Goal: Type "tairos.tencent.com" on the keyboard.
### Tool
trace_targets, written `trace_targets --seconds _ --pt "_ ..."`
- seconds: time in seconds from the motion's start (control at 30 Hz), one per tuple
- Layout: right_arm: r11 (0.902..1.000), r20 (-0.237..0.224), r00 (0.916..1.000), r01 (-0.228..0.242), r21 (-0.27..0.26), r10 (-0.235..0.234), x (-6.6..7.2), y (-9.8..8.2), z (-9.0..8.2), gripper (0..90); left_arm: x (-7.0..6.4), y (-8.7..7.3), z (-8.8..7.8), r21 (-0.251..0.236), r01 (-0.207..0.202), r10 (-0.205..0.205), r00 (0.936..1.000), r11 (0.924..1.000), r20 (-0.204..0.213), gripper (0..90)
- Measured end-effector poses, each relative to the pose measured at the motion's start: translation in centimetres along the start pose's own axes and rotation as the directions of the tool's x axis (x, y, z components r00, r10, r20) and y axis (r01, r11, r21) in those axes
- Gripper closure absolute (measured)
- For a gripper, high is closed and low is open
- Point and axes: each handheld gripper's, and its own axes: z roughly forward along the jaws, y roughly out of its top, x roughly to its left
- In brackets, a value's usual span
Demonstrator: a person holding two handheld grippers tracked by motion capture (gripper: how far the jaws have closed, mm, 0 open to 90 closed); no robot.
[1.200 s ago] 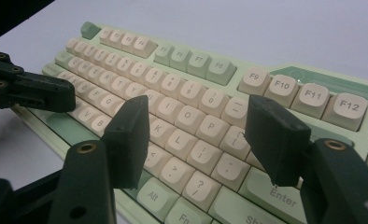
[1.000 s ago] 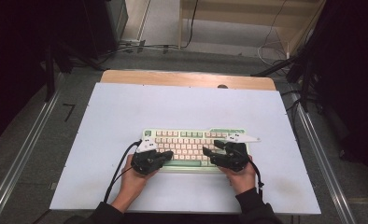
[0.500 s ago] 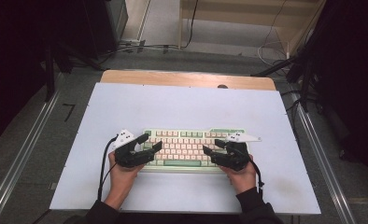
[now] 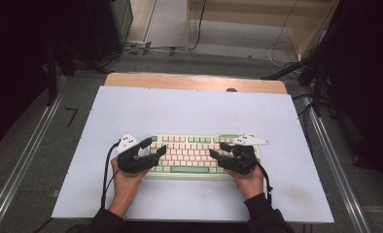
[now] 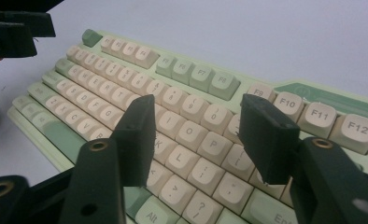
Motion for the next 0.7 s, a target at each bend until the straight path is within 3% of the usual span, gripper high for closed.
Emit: trace_targets --seconds 0.17,0.33,0.5,0.7 --pt "0.9998 -0.023 0.9996 0.019 -0.001 -0.019 0.2 0.2 0.6 67.3 -0.1 -0.1 0.1 0.002 -0.001 0.001 1.0000 1.0000 0.003 32.9" --pt "0.9963 -0.011 0.9977 0.068 0.053 -0.067 0.6 0.3 1.6 87.2 -0.1 -0.2 0.1 0.007 -0.003 0.002 1.0000 1.0000 0.006 34.5" --pt "0.9920 -0.005 0.9953 0.097 0.081 -0.096 0.8 0.3 2.5 87.4 -0.2 -0.2 0.1 0.011 0.000 0.000 0.9999 0.9999 0.012 35.6" --pt "0.9906 0.006 0.9952 0.096 0.097 -0.097 0.7 0.4 3.0 87.3 -0.2 -0.3 0.1 0.014 0.000 0.000 0.9999 0.9999 0.015 35.8"
